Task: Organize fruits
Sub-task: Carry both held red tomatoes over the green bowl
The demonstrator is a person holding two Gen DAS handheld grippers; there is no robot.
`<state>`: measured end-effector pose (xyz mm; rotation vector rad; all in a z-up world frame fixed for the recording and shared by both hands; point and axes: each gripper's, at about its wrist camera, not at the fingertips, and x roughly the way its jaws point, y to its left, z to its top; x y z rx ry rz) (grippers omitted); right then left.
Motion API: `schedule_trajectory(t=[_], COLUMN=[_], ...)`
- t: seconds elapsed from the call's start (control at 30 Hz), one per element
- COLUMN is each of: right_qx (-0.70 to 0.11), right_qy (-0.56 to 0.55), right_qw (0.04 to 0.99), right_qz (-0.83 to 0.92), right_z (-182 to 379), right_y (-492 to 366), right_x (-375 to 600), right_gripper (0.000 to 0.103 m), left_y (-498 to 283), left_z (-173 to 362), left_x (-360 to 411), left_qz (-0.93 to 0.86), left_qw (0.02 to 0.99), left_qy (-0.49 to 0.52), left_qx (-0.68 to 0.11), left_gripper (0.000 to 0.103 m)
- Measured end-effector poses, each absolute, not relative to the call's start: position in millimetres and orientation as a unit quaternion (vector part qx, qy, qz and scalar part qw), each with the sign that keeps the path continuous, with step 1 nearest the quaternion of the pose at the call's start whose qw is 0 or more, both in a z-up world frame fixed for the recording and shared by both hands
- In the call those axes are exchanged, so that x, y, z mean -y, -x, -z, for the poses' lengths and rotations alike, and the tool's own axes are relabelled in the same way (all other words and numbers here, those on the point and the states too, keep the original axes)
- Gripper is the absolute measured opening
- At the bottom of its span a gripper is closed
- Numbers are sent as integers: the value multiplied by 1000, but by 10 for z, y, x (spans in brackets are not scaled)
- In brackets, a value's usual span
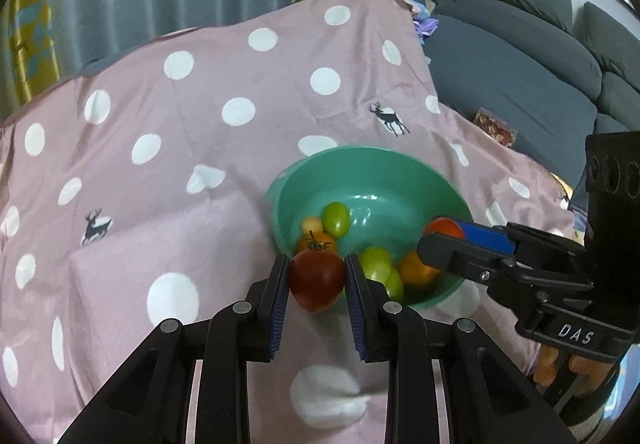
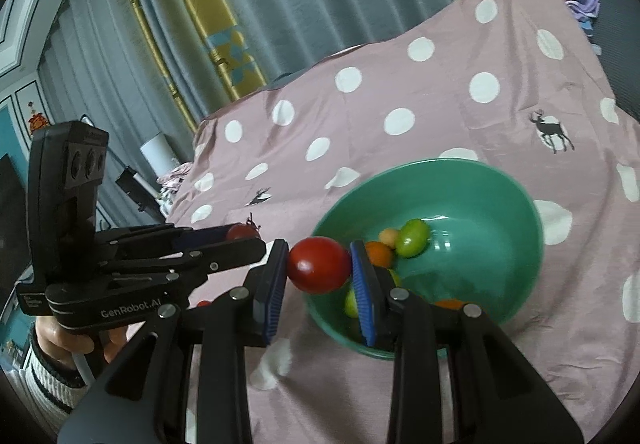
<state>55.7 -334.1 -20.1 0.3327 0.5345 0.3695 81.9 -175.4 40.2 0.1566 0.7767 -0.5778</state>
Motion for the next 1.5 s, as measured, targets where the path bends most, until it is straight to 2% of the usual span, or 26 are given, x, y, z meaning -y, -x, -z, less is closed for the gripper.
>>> schedule_trajectory(t=[1.5], right_qx=[-269], right_qy=[-192], right_qw=[933], right_qz=[-140], right_z=[362], right_y=[-602], right_x=[3719], right_gripper=[32], left_y=[-1111], left_z=[-154], left_x=[2415], left_qz=[280], left_qw=[866], left_qy=[-124], left_qx=[-395], left_gripper=[28])
